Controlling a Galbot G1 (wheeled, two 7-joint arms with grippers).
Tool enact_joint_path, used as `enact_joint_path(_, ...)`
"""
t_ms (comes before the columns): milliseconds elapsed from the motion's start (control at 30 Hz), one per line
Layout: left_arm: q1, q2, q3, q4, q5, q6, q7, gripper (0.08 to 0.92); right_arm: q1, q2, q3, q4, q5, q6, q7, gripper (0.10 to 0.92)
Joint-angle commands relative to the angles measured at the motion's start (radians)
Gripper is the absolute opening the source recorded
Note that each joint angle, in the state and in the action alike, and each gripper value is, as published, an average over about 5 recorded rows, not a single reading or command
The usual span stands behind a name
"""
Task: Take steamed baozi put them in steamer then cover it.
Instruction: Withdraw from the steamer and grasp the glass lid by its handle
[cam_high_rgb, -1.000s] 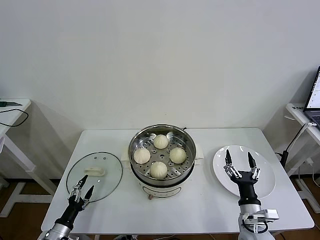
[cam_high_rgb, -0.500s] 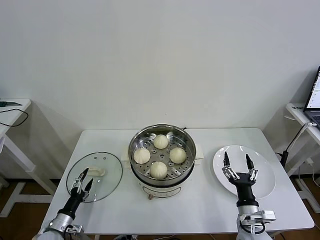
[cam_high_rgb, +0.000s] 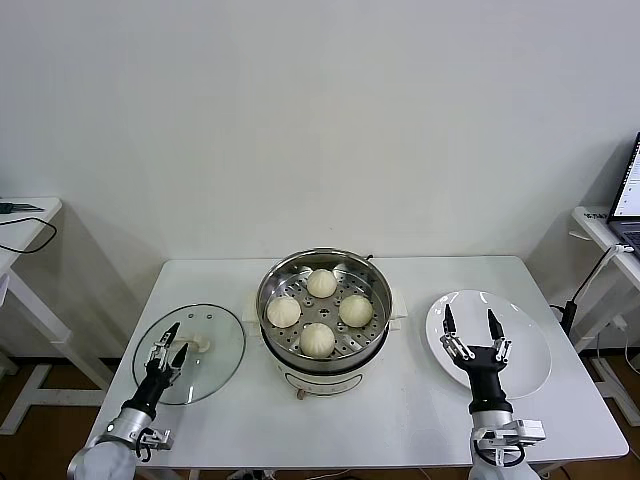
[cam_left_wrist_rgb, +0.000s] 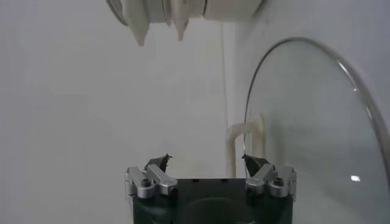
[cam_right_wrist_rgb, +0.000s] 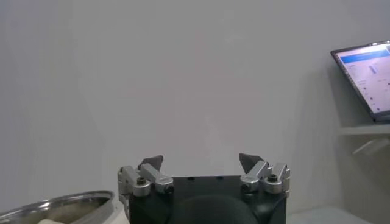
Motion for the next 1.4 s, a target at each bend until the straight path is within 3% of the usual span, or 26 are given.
enact_joint_path(33, -0.066, -0.003, 0.004, 0.056, 0.019, 0.005, -0.002, 0.823, 0.003, 0.000, -0.001, -0.012, -0.008, 0.004, -0.001, 0.823)
enact_joint_path(667, -0.124, -0.008, 0.015, 0.147, 0.038, 0.014, -0.008, 0.793, 0.011, 0.000, 0.000, -0.040, -0.022, 0.019, -0.004, 0.823)
enact_joint_path(1167, -0.122, -0.016, 0.012, 0.156, 0.062, -0.001, -0.025, 0.374, 0.018, 0.000, -0.003, -0.055, -0.029, 0.029, -0.003, 0.823)
enact_joint_path(1400, -0.084, -0.019, -0.006, 0.045, 0.053, 0.015, -0.030, 0.196, 0.024, -0.002, -0.010, -0.053, -0.029, 0.029, -0.003, 0.823)
